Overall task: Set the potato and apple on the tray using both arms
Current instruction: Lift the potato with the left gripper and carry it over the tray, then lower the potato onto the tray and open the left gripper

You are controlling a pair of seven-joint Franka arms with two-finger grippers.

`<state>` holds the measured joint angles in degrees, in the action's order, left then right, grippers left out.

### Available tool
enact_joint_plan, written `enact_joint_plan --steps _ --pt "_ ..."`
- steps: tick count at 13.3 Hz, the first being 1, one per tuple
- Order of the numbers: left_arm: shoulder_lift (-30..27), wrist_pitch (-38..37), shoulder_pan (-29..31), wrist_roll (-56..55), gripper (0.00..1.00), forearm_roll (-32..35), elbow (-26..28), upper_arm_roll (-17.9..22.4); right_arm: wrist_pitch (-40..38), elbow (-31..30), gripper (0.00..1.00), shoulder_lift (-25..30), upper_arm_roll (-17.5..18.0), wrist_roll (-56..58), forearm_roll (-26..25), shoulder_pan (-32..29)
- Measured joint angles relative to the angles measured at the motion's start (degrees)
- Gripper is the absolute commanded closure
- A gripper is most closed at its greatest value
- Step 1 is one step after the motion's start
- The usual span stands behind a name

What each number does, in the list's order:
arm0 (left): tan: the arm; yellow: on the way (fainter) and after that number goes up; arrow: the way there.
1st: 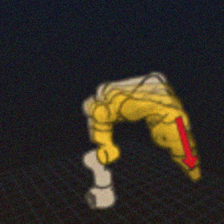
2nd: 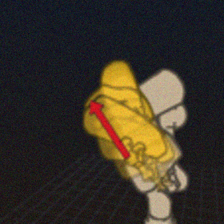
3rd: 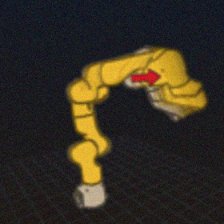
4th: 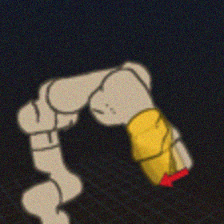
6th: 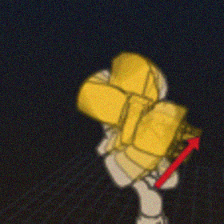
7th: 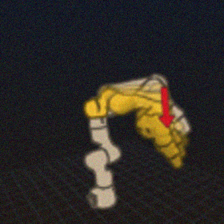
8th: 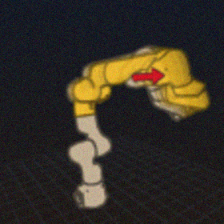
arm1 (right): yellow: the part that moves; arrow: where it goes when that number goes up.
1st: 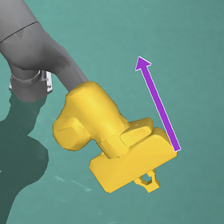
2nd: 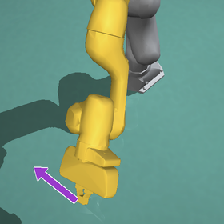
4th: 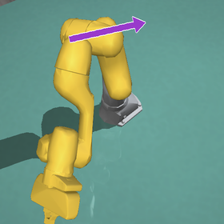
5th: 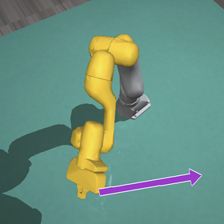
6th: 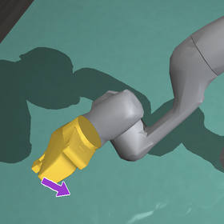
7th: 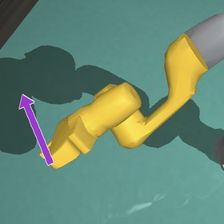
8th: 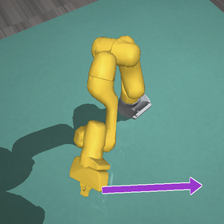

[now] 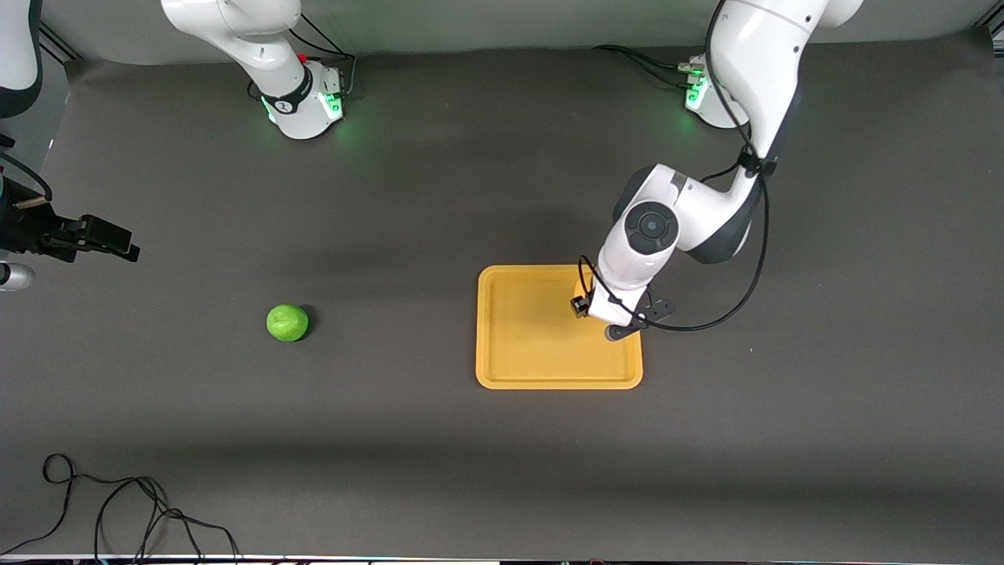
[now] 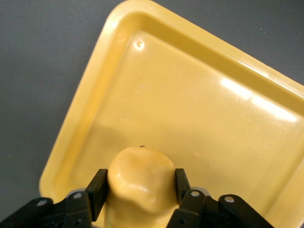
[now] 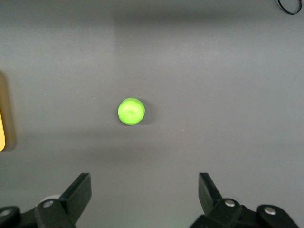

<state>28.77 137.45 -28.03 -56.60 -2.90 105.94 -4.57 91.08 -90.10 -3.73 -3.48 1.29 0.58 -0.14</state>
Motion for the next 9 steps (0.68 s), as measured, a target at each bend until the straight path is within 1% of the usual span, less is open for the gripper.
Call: enact_joint_plan --steps 4,6,7,8,9 --pt "4.0 5.8 -0.1 -0.2 0.64 0.7 0.0 0.6 0.0 -0.1 0.00 0.0 0.0 0.0 0.0 0.0" --pt "5.5 7.2 -0.1 -0.3 0.64 1.9 0.0 0.9 0.0 -0.1 0.00 0.0 0.0 0.0 0.0 0.0" --pt "5.7 7.4 -0.1 -0.3 0.57 2.1 -0.1 0.9 0.0 -0.1 0.00 0.0 0.0 0.0 0.0 0.0" --pt "5.7 7.4 -0.1 -0.3 0.34 2.2 -0.2 0.9 0.0 -0.2 0.00 0.0 0.0 0.0 0.0 0.0" --pt "5.8 7.4 -0.1 -0.4 0.03 2.2 -0.3 0.9 0.0 -0.2 0.00 0.0 0.0 0.0 0.0 0.0"
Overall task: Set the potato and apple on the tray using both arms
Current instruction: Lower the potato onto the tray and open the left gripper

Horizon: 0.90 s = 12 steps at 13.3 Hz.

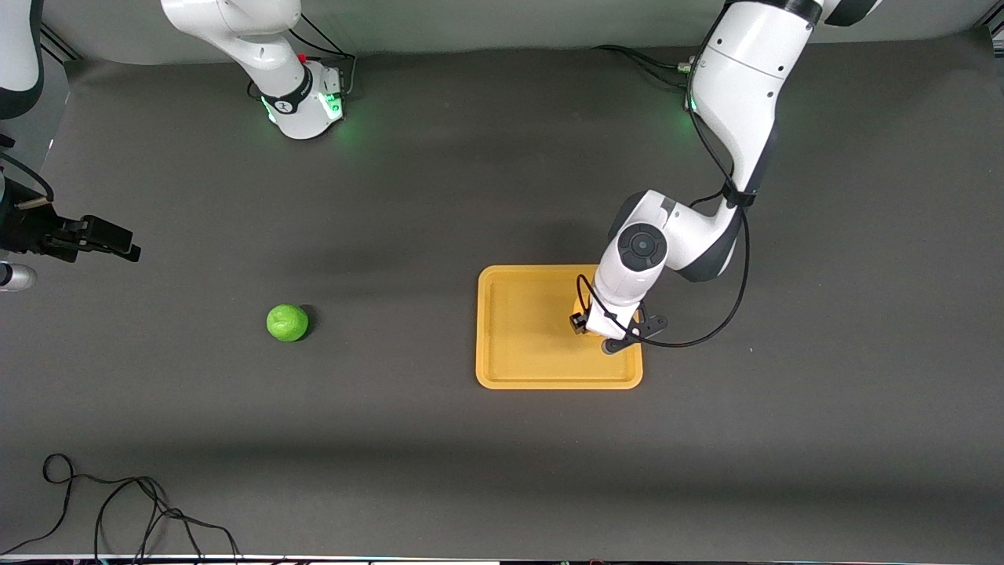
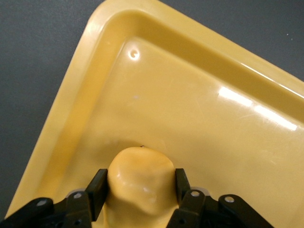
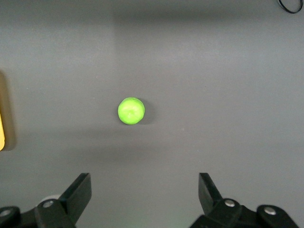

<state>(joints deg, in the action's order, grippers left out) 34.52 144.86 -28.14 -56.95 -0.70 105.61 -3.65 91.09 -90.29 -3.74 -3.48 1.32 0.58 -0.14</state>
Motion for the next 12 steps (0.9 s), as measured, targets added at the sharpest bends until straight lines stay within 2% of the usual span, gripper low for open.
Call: enact_joint_plan --steps 7,9,12 --pt "-0.4 -1.8 0.6 0.7 0.01 0.5 -1.8 0.5 0.0 0.0 0.00 0.0 0.0 0.0 0.0 0.0" --pt "-3.3 -8.6 2.3 4.9 0.00 0.7 -4.1 0.6 0.0 -0.1 0.00 0.0 0.0 0.0 0.0 0.0" --pt "-11.5 -26.9 6.1 14.4 0.01 0.8 -9.3 0.7 1.7 -1.1 0.00 -0.2 0.0 0.0 0.0 0.0"
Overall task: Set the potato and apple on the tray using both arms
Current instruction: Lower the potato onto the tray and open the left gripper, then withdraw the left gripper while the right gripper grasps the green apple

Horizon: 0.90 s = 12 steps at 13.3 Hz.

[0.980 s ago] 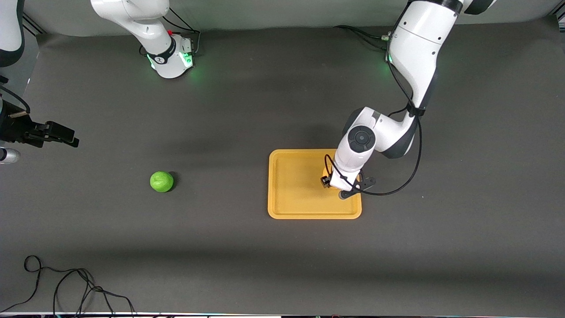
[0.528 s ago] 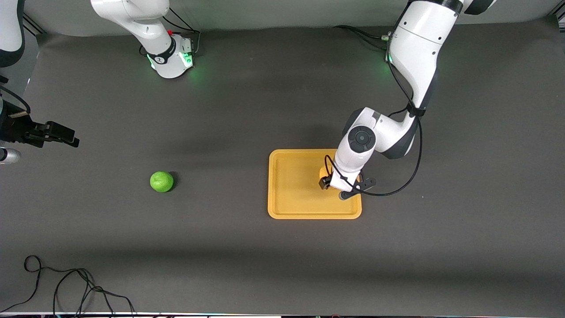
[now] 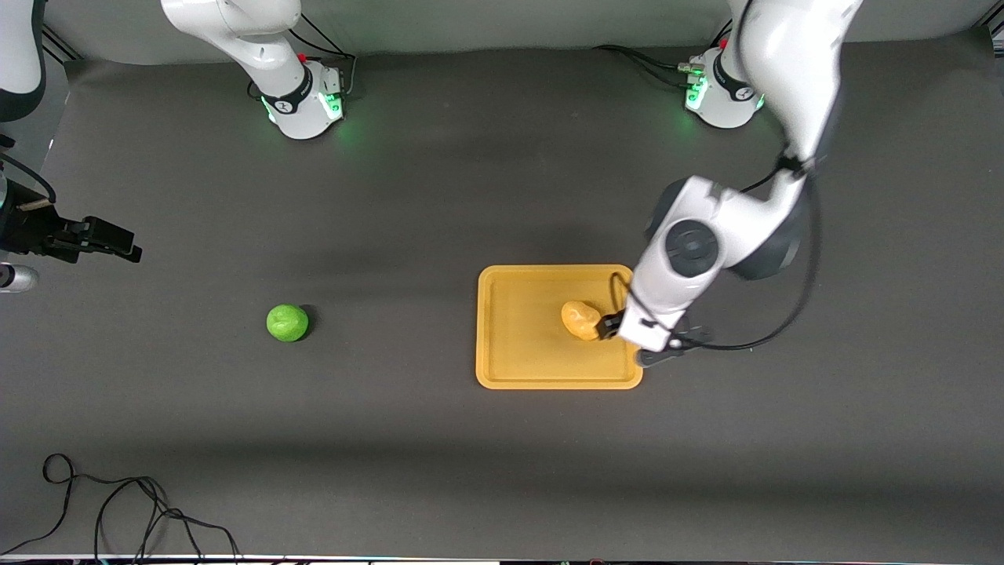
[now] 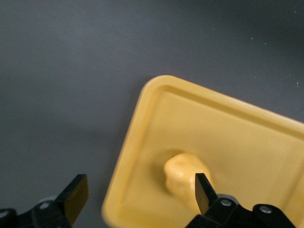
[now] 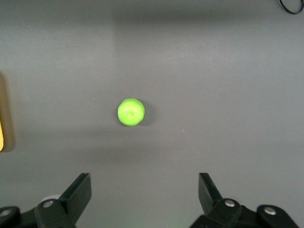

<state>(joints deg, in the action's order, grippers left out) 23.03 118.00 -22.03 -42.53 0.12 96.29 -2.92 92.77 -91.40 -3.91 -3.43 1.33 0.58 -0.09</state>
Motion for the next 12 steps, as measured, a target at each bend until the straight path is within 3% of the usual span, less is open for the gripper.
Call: enact_joint_plan --steps 2,6,9,12 --pt "-5.3 -9.3 2.6 8.1 0.05 0.3 -2.1 0.1 3.0 -2.3 0.00 -0.2 0.1 0.0 0.1 0.7" --pt "-14.2 -19.1 10.8 27.0 0.04 0.3 -2.7 0.4 12.5 -9.3 0.00 -0.5 0.2 -2.4 0.3 5.5" --pt "-18.3 -26.9 19.9 39.0 0.04 -0.1 -4.1 0.5 25.5 -19.5 0.00 -0.6 0.2 -2.6 0.3 6.3" --pt "-20.3 -32.0 26.0 43.6 0.05 -0.2 -6.5 0.6 38.2 -29.5 0.00 -0.8 0.2 -2.6 0.3 6.9"
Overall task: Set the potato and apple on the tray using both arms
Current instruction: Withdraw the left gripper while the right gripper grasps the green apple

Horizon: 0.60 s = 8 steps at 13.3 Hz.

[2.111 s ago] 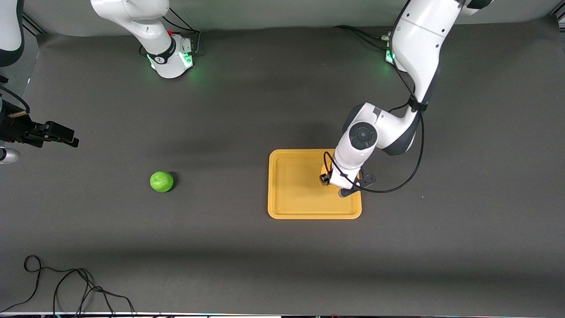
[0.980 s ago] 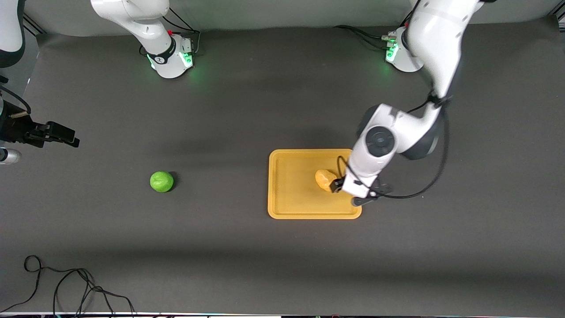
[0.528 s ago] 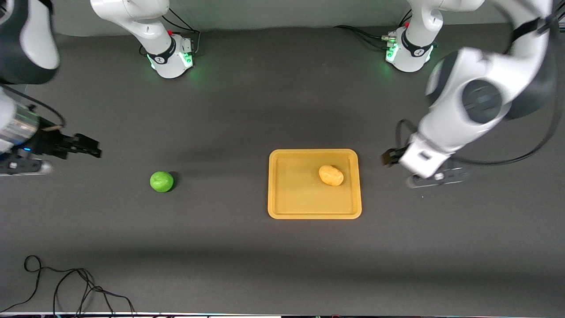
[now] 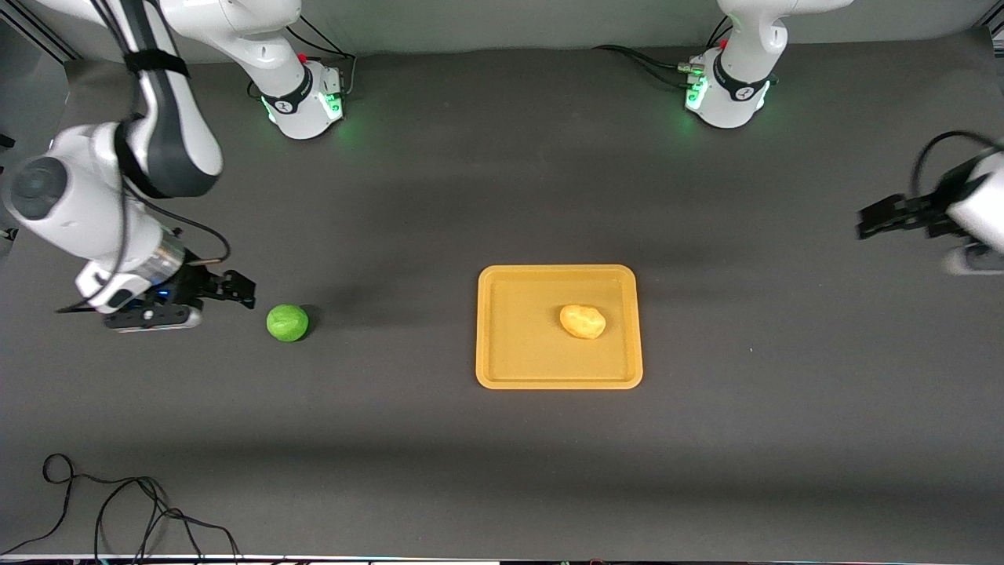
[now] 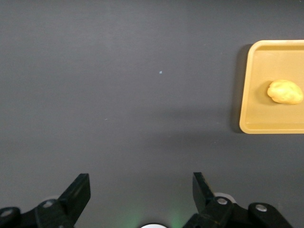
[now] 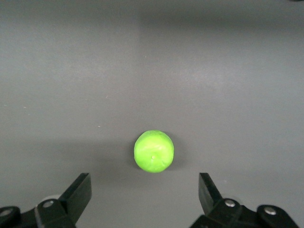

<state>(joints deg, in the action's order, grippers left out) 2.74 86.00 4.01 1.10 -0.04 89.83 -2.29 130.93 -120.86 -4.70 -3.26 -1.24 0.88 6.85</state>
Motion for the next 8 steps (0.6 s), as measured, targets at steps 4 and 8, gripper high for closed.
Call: enact_joint_plan --steps 4,8 --pt "-1.4 -2.8 1.2 1.4 0.06 0.2 -0.4 -0.1 10.8 -6.4 0.00 -2.3 -0.1 0.0 0.0 0.1" --pt "-1.6 -3.3 1.2 1.1 0.06 0.2 -0.4 -1.0 15.7 -6.9 0.00 -8.0 -0.1 0.0 0.0 0.1"
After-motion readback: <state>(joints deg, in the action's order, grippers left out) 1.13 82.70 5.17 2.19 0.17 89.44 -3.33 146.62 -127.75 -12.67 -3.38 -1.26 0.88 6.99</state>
